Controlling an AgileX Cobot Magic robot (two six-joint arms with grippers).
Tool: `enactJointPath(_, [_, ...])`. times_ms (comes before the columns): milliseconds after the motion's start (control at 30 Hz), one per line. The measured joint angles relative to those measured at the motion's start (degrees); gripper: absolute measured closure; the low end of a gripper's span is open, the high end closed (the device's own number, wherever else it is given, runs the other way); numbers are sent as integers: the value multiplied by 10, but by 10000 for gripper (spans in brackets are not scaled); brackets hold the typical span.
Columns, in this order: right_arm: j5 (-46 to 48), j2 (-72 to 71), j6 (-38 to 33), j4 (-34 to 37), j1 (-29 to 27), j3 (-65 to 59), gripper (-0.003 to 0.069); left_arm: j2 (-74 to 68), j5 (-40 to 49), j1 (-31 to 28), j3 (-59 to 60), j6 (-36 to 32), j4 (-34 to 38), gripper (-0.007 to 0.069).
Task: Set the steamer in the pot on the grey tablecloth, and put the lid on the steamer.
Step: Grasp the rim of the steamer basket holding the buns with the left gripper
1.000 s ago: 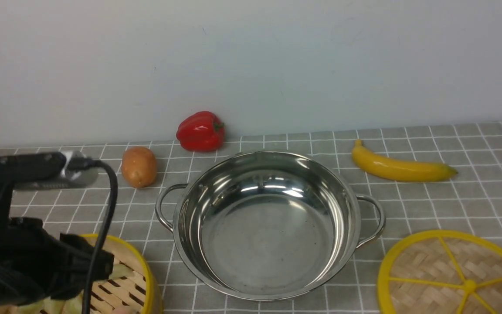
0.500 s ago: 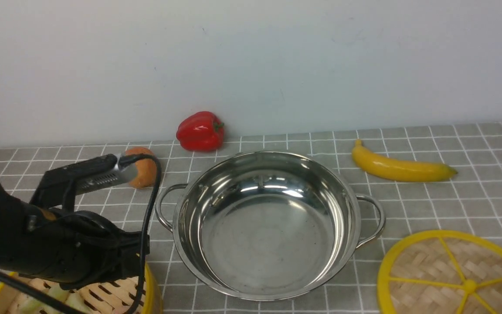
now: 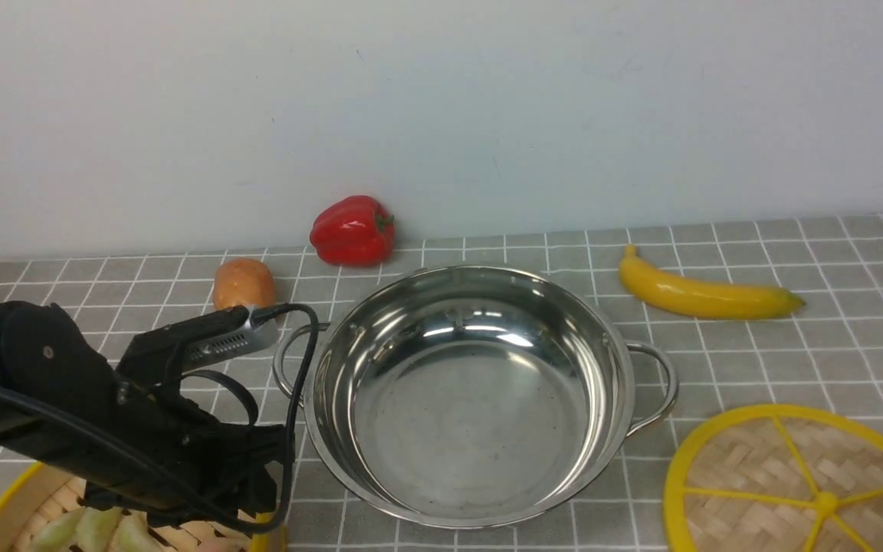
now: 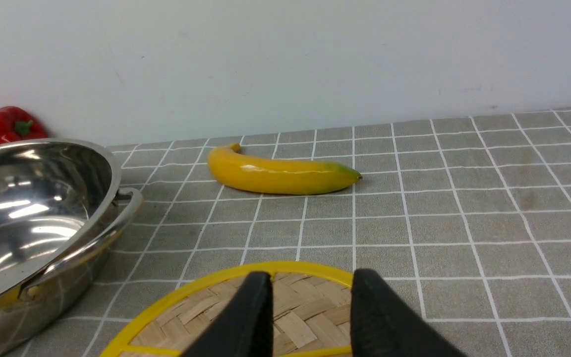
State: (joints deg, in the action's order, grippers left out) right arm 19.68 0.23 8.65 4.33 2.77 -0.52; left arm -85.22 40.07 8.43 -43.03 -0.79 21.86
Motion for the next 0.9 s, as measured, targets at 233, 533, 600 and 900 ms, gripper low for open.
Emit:
enactJointPath(233, [0, 0, -1, 0, 0, 0, 416, -43, -5, 1, 0, -1, 1, 371])
enactJointPath(533, [0, 0, -1, 0, 0, 0, 416, -58, -12, 1, 0, -9, 5, 371])
enactJointPath(600, [0, 0, -1, 0, 0, 0, 416, -59, -14, 1, 0, -10, 5, 371])
enactJointPath(900, [0, 0, -1, 0, 0, 0, 416, -62, -22, 1, 0, -13, 8, 419])
